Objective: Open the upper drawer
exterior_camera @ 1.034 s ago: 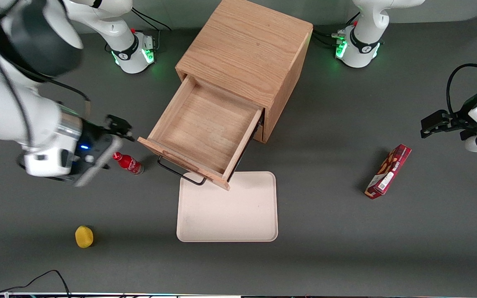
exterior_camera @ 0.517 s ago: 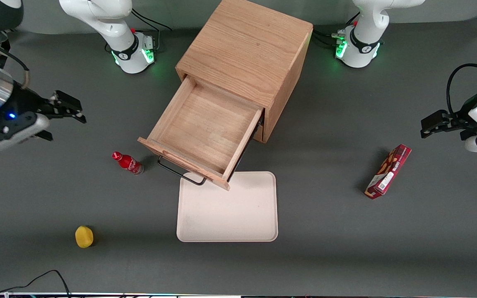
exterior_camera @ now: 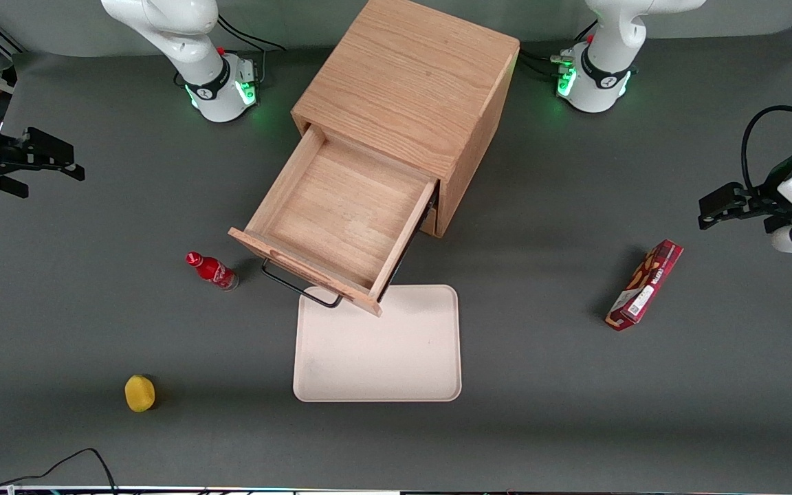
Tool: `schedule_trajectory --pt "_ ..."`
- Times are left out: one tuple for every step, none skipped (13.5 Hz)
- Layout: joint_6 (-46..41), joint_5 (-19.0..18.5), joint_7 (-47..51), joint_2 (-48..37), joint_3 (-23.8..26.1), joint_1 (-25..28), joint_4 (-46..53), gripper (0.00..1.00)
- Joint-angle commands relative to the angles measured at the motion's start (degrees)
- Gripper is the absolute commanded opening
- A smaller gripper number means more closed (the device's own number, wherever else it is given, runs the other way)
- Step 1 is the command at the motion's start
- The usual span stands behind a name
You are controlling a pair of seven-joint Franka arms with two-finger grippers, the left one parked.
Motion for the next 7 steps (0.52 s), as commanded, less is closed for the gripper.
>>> schedule_trajectory --pt "4.2 -1.0 17.7 -2.2 1.9 1.0 -2.7 1.00" --pt "4.4 -2.8 18.3 -1.9 2.9 1.3 -2.7 1.00" --pt "4.3 -3.4 17.6 -1.3 2.1 2.4 -2.3 1.00" --pt "4.3 -4.6 16.5 -0.6 -0.4 6.4 -2.3 1.00" --pt "4.0 -5.4 15.6 -0.3 -4.2 10.0 -2.2 1.00" --pt "3.9 -5.1 13.4 -0.3 -5.4 10.6 -2.4 1.00" --pt "3.7 -4.9 11.4 -0.3 -5.8 10.5 -2.5 1.00"
